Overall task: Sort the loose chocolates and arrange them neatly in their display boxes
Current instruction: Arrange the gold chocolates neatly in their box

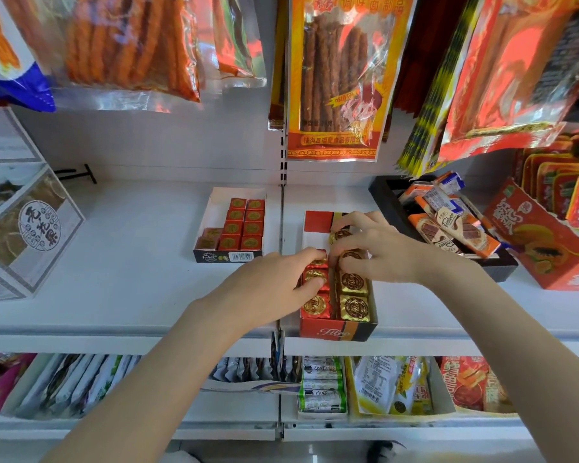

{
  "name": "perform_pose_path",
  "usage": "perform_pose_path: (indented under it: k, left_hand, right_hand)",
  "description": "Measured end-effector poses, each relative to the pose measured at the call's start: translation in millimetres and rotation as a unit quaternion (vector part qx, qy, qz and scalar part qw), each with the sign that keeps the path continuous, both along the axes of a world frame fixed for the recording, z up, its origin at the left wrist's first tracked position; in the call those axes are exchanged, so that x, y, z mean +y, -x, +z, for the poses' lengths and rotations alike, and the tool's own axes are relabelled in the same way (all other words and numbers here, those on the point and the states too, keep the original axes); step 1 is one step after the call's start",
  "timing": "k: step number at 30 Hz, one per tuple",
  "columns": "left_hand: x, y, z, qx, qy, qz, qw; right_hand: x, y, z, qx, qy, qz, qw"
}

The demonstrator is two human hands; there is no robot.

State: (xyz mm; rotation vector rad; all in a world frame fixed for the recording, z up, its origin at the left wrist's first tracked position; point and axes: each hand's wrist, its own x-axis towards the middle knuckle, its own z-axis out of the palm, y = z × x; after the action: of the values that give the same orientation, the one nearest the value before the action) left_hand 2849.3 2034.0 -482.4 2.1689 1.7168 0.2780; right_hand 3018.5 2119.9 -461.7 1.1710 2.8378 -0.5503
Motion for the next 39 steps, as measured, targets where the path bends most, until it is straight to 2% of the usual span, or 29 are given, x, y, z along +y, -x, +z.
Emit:
perform_pose_path:
  k: [3,6,8,15,30,32,35,39]
  left_hand:
    - [0.4,-0.4,0.6,-0.004,0.003,0.003,1.0]
    - [0.0,-0.2,1.7,-0.011,0.009,-0.002,1.0]
    - [-0.2,-0.8,2.5,-0.015,0.016,-0.006,1.0]
    - [-0.7,-1.9,4.7,-0.025,0.031,-0.008,0.999]
    - [-0.6,-3.1,4.6,-0.024,0.023,-0.008,0.999]
    - [0.0,-2.9,3.3,-0.03,0.029,-0.004,0.999]
    - [0.2,-3.0,4.7,-0.042,0.041,0.001,0.998]
    - [-4.2,-0.5,7.1,-0.069,0.06,0.019,0.996]
  right_hand:
    - [-0.7,-0.1,-1.7,0.004,0.008,0.0,1.0]
    - [2.2,-3.9,5.4,0.105,0.037,-0.028,0.993]
    - [7.0,-5.7,6.2,0.136,0.011,-0.041,0.99]
    - [12.8,-0.6,-8.3,0.008,-0.058,-0.046,0.997]
    - [9.8,6.7,-3.5,-0.053,-0.087,-0.026,0.994]
    - [9.6,5.4,-3.0,-0.032,-0.073,-0.033,0.996]
    - [9.7,-1.7,0.9,0.059,-0.06,-0.042,0.996]
    - [2.5,-20.9,10.2,0.135,-0.016,-0.111,0.985]
